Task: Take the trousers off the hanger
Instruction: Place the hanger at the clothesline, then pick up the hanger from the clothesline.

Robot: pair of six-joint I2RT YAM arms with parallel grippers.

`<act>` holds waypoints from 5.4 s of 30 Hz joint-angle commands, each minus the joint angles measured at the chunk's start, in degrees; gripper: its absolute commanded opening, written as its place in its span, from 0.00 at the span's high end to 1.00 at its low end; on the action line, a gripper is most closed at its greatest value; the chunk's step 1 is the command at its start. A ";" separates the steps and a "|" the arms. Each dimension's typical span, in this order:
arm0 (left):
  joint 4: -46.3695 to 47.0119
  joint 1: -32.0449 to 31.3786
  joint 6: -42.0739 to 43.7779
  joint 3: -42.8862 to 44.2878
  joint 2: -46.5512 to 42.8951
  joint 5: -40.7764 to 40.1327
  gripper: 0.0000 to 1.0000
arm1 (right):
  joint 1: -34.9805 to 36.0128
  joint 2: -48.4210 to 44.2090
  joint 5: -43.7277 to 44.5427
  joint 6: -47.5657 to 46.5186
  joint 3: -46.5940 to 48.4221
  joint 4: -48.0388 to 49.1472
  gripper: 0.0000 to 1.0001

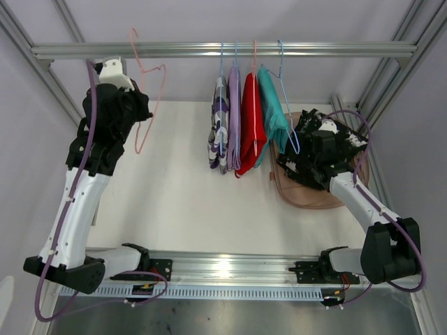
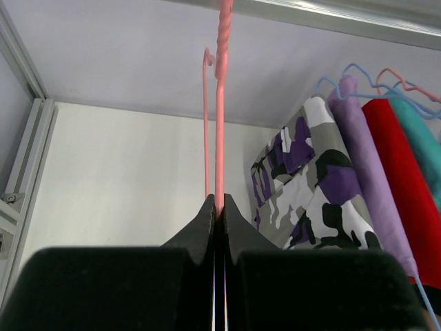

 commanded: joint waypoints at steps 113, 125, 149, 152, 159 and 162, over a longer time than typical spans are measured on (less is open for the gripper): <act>39.03 -7.35 -35.92 -3.76 20.91 57.03 0.77 | 0.98 4.07 -9.84 -1.57 -1.17 2.25 0.01; 42.46 -8.23 -40.05 -4.20 18.89 57.29 1.00 | 1.07 4.25 -11.51 -1.48 -1.17 2.07 0.01; 34.02 -7.26 -36.10 9.16 16.25 51.84 0.99 | 1.07 4.51 -12.30 -1.65 -0.82 1.81 0.01; 31.66 -6.82 -34.61 8.89 14.68 50.79 1.00 | 1.07 4.51 -12.39 -1.74 -0.82 1.81 0.01; 25.68 -6.74 -27.15 7.84 9.14 46.31 0.99 | 1.07 4.25 -12.22 -2.27 -0.38 1.02 0.01; 24.00 -6.74 -24.59 6.18 6.24 44.29 1.00 | 1.16 3.99 -11.78 -2.71 0.23 0.14 0.01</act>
